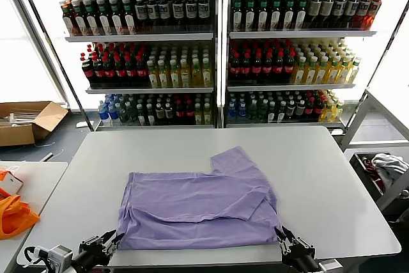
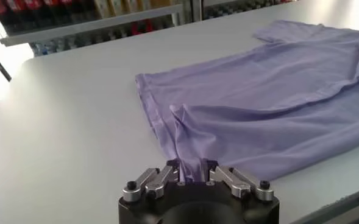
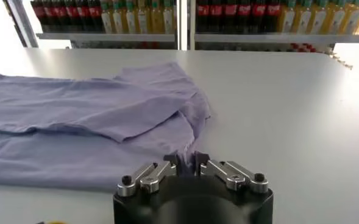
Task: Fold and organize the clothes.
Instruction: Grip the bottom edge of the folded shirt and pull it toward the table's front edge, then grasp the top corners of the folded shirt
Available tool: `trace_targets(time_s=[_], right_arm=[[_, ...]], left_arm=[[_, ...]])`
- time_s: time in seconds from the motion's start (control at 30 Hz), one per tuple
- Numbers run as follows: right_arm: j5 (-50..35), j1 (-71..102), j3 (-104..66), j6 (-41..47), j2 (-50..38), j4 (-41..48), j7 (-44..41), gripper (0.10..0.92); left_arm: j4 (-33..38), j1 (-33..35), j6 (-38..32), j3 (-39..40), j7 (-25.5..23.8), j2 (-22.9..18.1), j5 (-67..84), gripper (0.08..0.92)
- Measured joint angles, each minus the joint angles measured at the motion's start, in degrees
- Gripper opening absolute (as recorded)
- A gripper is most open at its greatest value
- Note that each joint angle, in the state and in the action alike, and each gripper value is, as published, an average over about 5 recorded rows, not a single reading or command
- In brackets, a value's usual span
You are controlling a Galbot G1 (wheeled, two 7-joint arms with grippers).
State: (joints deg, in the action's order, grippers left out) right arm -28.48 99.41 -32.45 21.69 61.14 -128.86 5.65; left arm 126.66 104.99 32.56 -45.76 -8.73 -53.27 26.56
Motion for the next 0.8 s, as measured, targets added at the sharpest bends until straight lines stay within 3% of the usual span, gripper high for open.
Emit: trace_targets(time_s=[0.2, 0.4, 0.53, 0.8], right_arm=[[-4.9, -9.5, -0.7, -0.4, -3.7, 4.9, -4.2, 0.620], [-6.6, -25.0, 2.9, 0.4, -6.8, 15.5, -12.0, 0.783], [-6.3, -36.0, 7.5, 1.0, -7.6, 24.1, -18.3, 0.819], [-4.8, -55.6, 18.0, 2.1, -7.0, 40.7, -27.8, 0.823]], left_arm=[[-1.4, -1.5, -1.2, -2.6, -0.9, 3.2, 3.5, 0.579], [-6.1, -7.6, -3.3, -1.4, -2.9, 8.2, 7.5, 0.750], [-10.4, -13.0, -4.7, 1.1, -5.2, 11.7, 9.4, 0.815], [-19.7, -26.1, -5.9, 8.8, -9.4, 15.4, 12.0, 0.823]])
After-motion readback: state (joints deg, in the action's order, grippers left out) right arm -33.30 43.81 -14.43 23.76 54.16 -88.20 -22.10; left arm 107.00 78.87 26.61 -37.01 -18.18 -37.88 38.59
